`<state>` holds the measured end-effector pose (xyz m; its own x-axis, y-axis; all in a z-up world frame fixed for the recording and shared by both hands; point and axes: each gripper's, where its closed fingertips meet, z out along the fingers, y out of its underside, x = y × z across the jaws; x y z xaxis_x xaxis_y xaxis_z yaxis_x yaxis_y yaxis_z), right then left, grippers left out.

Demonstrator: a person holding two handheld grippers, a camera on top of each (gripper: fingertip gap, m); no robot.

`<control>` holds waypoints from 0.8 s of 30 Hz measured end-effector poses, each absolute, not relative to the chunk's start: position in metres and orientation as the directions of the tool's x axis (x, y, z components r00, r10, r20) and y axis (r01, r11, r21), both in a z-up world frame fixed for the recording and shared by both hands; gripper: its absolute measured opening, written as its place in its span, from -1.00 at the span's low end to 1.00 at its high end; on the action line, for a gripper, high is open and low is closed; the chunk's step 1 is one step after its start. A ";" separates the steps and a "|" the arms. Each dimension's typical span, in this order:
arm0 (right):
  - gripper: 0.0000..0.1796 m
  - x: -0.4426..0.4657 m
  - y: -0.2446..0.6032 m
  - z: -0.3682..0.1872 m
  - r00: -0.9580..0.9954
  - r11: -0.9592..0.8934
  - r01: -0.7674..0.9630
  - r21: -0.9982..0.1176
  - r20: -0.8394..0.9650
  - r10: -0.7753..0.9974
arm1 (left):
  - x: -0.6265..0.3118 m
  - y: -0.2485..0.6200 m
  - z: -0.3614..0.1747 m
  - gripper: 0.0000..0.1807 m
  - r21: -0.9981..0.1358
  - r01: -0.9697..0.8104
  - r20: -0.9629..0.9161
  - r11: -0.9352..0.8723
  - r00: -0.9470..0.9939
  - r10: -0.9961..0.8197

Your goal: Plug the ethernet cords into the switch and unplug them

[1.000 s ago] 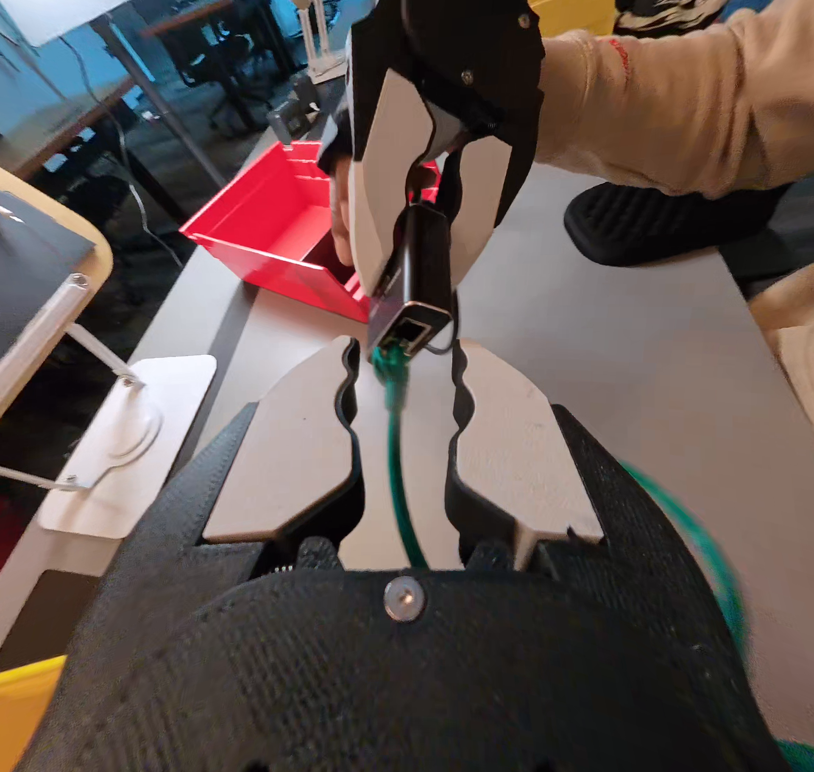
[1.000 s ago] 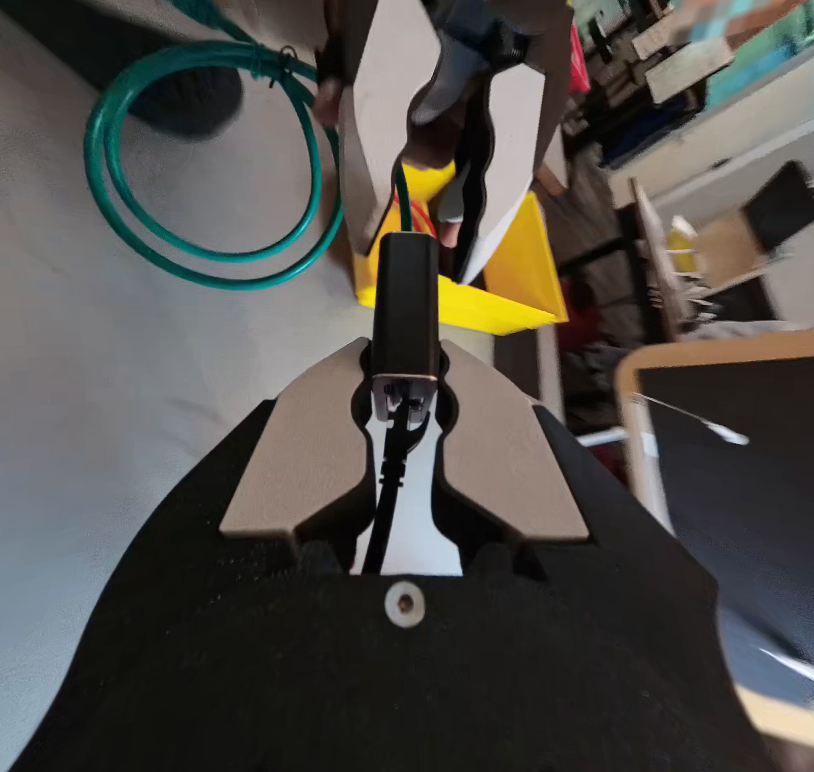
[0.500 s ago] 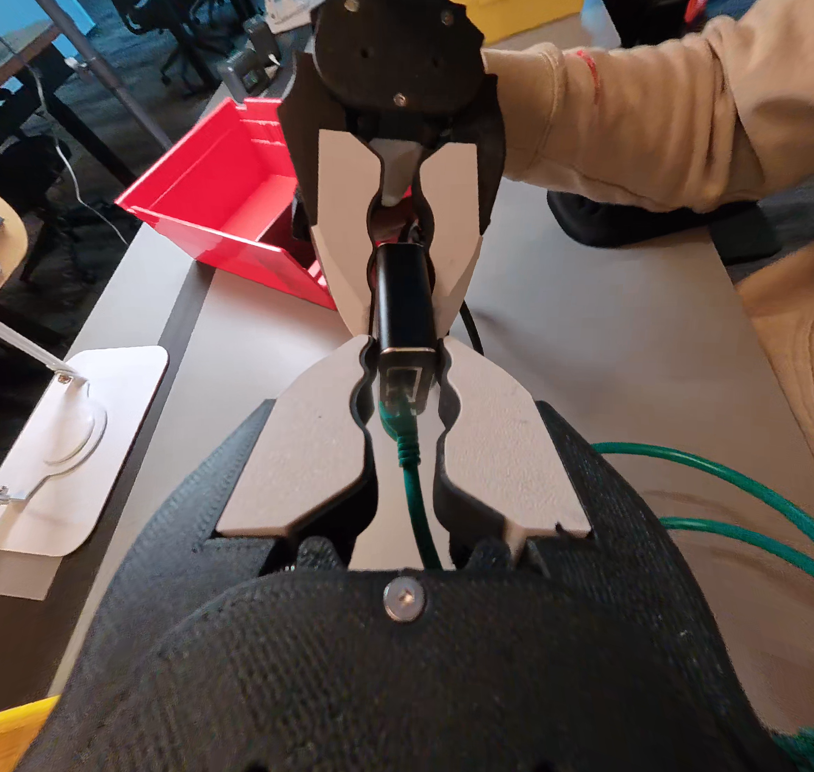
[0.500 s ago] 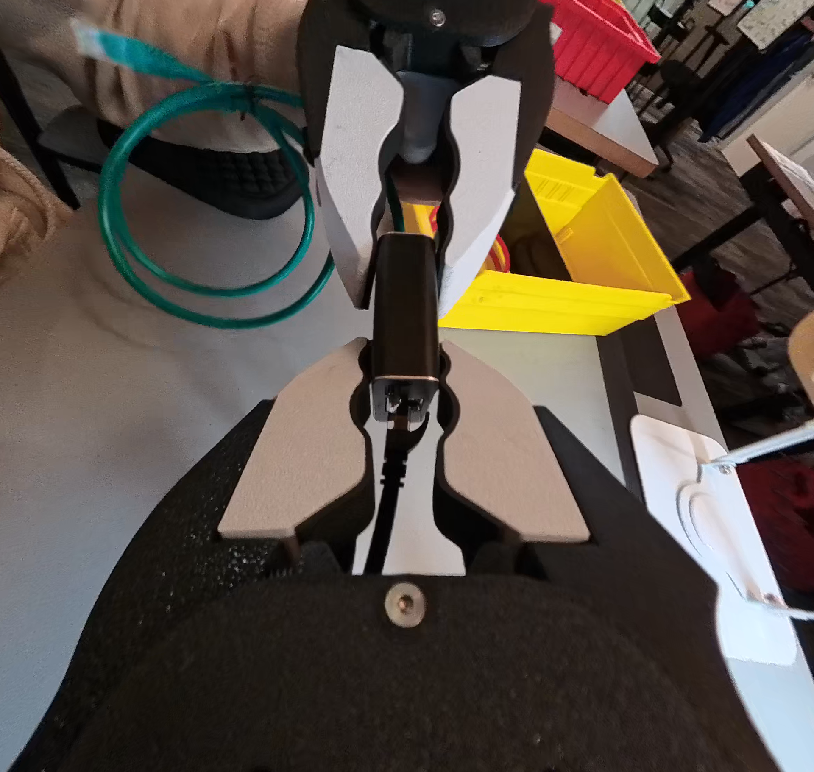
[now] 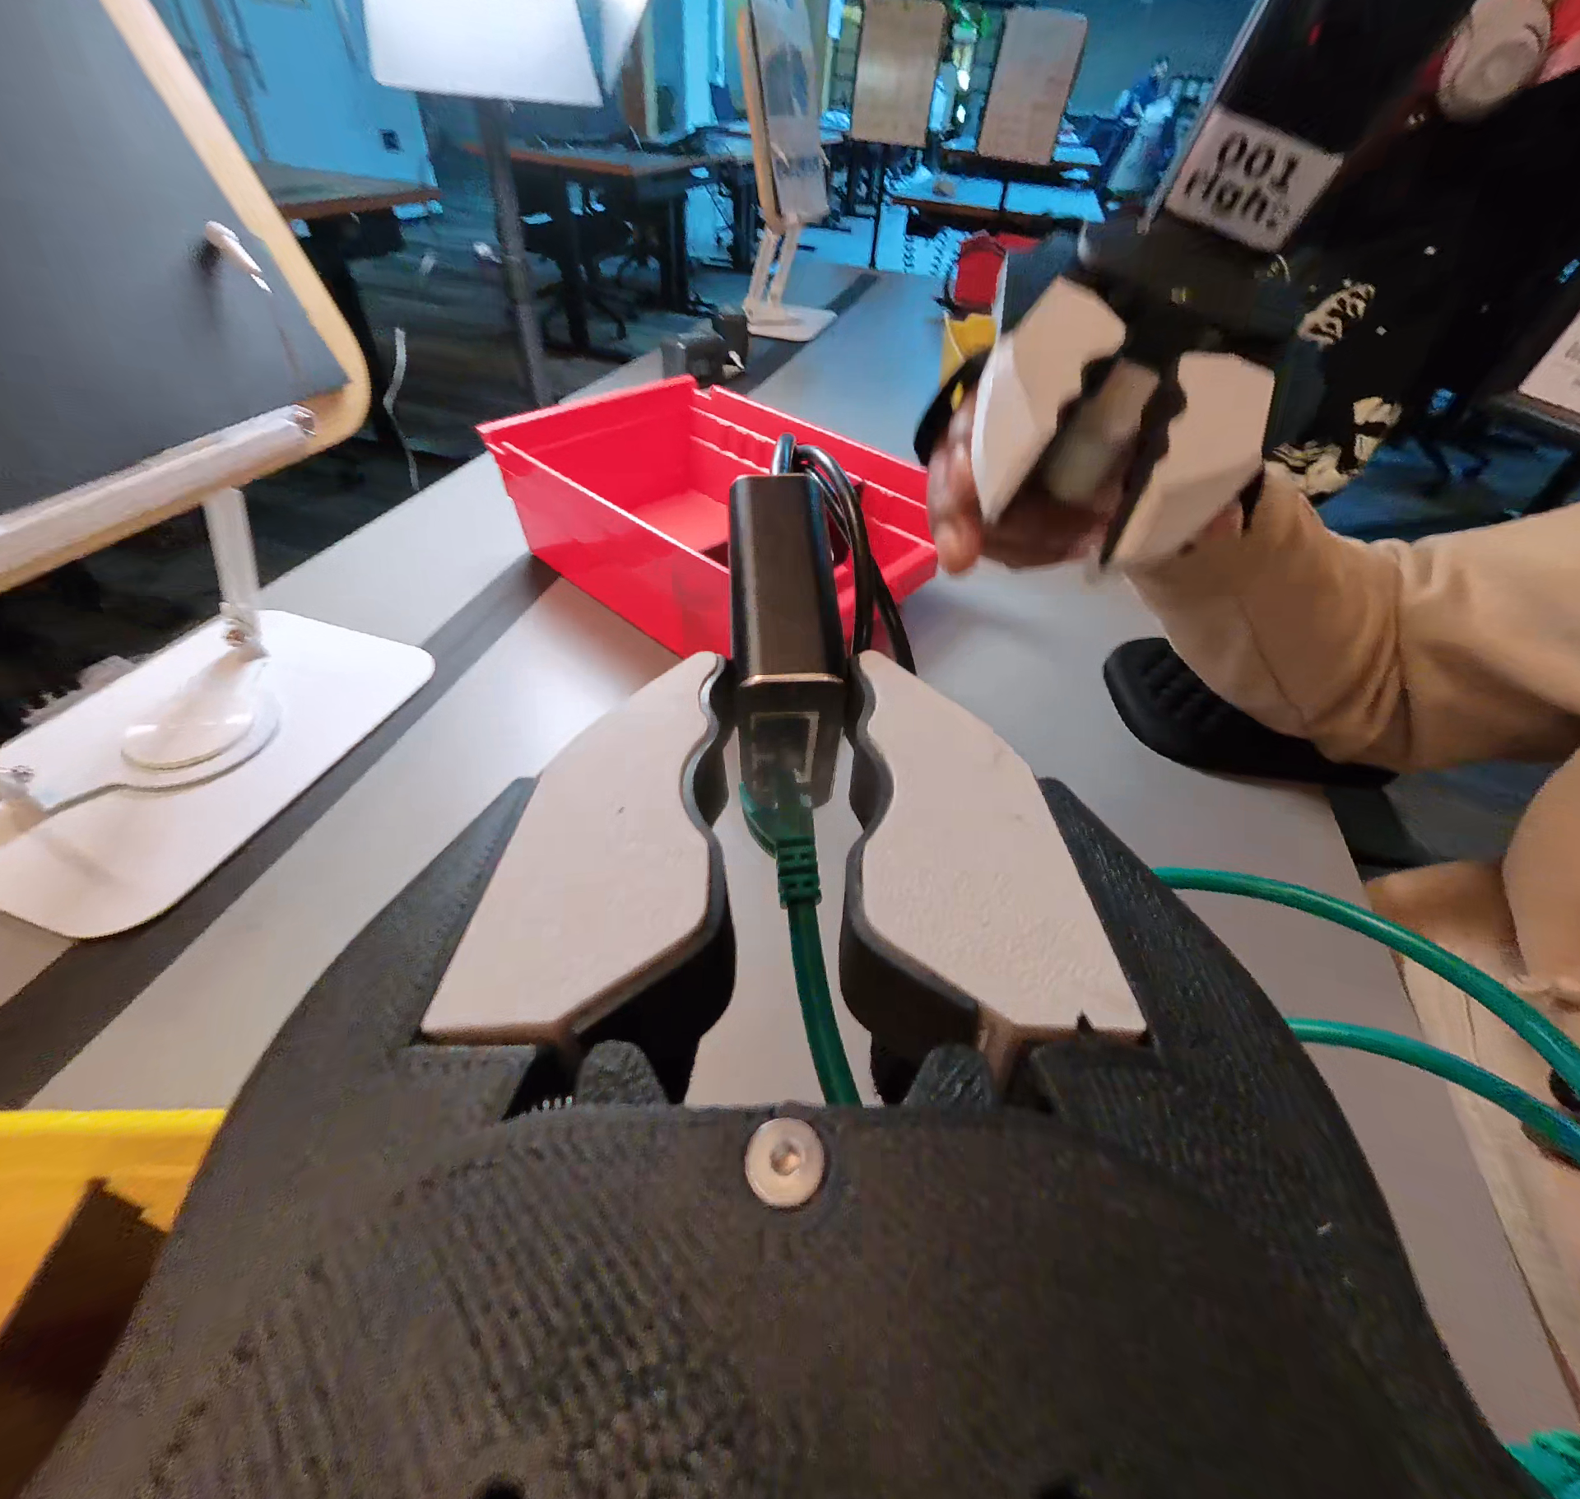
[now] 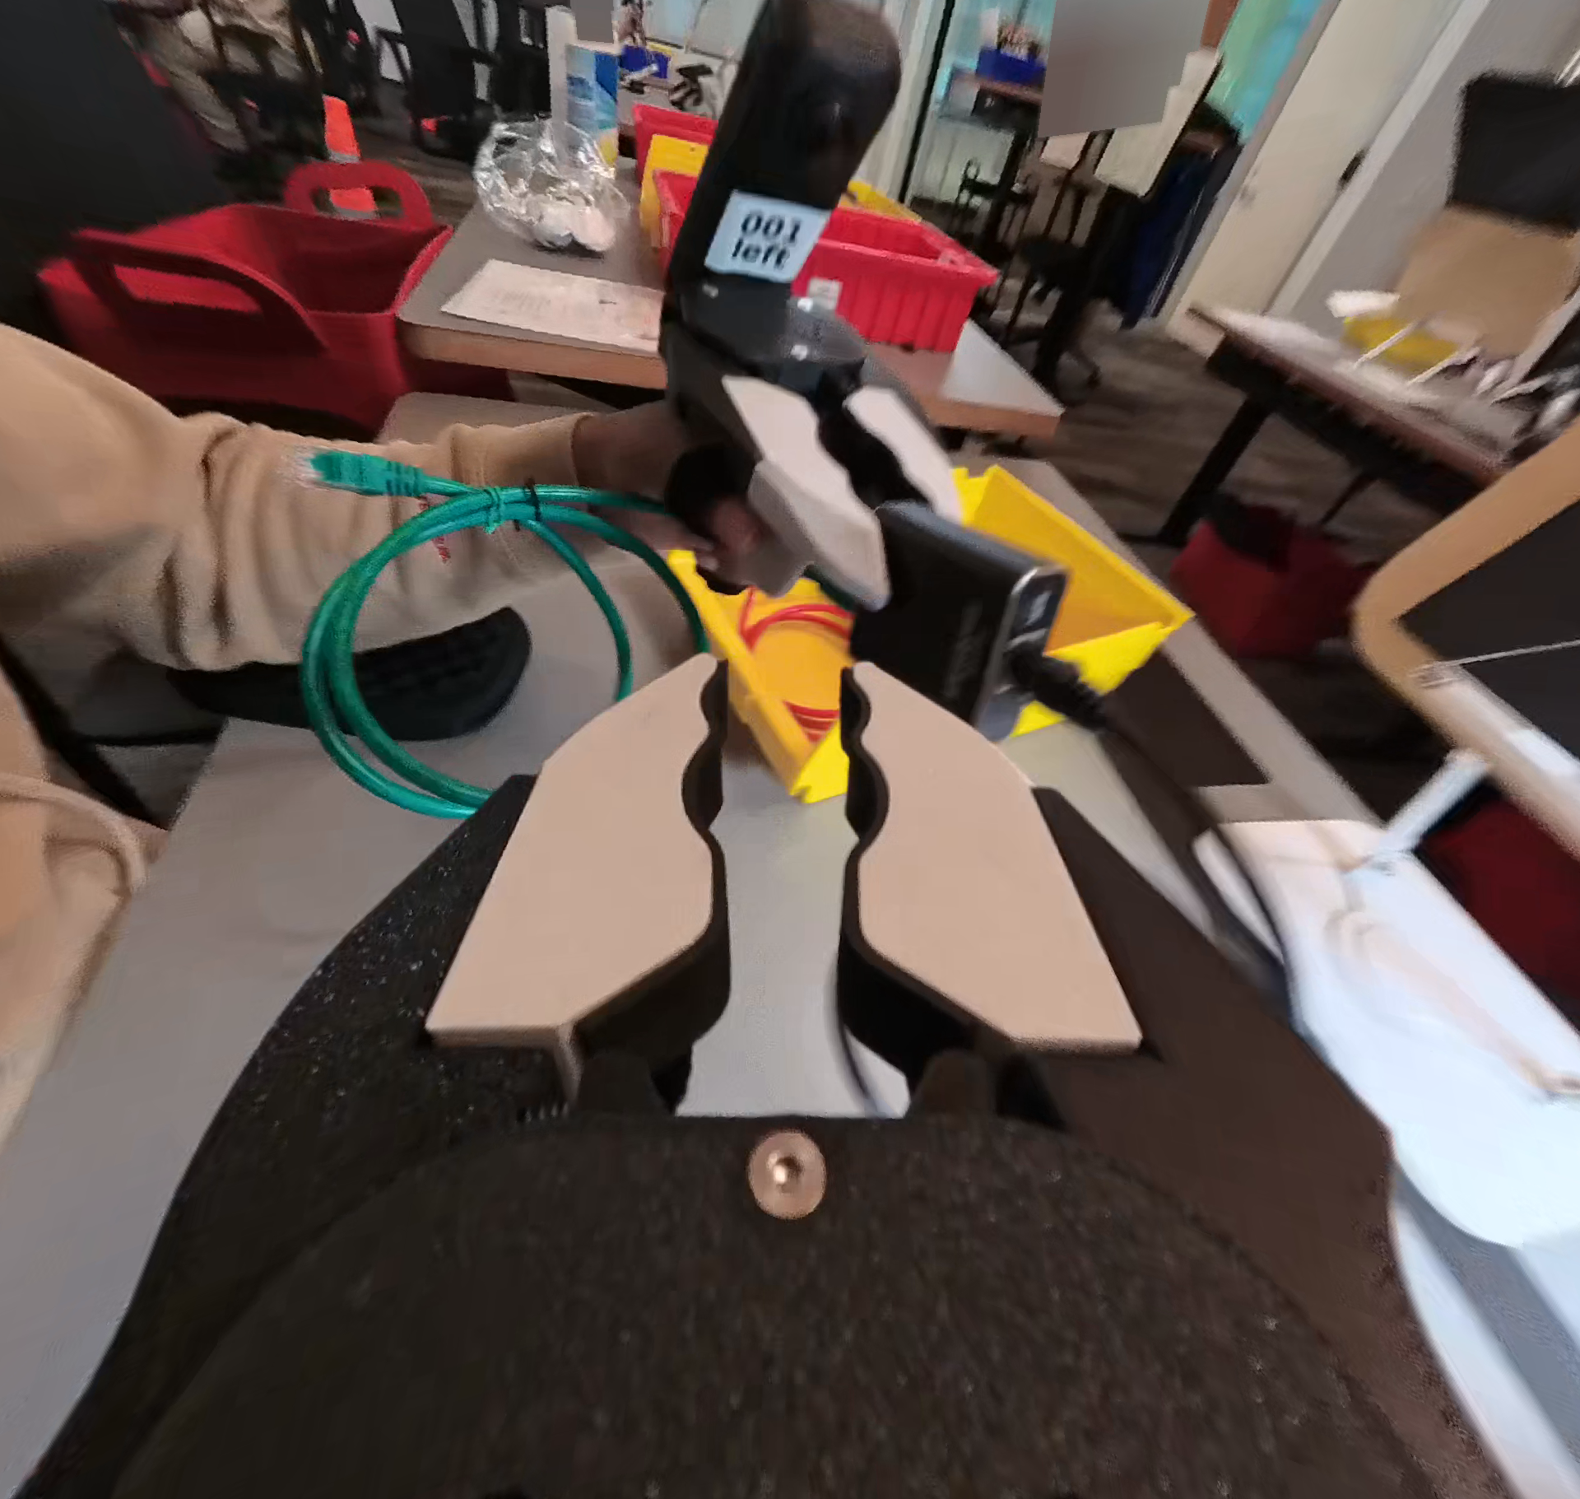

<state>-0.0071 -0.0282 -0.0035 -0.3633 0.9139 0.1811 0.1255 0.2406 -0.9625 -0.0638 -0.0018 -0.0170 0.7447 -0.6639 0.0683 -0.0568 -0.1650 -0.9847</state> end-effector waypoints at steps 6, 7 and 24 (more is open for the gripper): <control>-0.51 -0.048 -0.039 -0.038 -0.348 0.020 0.166 -0.986 -0.040 0.937 | -0.077 -0.009 0.010 -0.72 -0.997 -0.059 -0.020 -0.045 0.799 -0.600; -0.49 -0.049 -0.035 -0.036 -0.337 -0.001 0.137 -0.991 -0.048 0.940 | -0.073 -0.011 0.012 -0.72 -0.997 -0.066 -0.028 -0.039 0.790 -0.613; -0.51 -0.017 -0.038 -0.017 -0.556 -0.066 -0.020 -0.998 -0.044 0.830 | -0.009 -0.039 -0.022 -0.72 -0.941 -0.215 0.088 -0.260 0.587 -0.805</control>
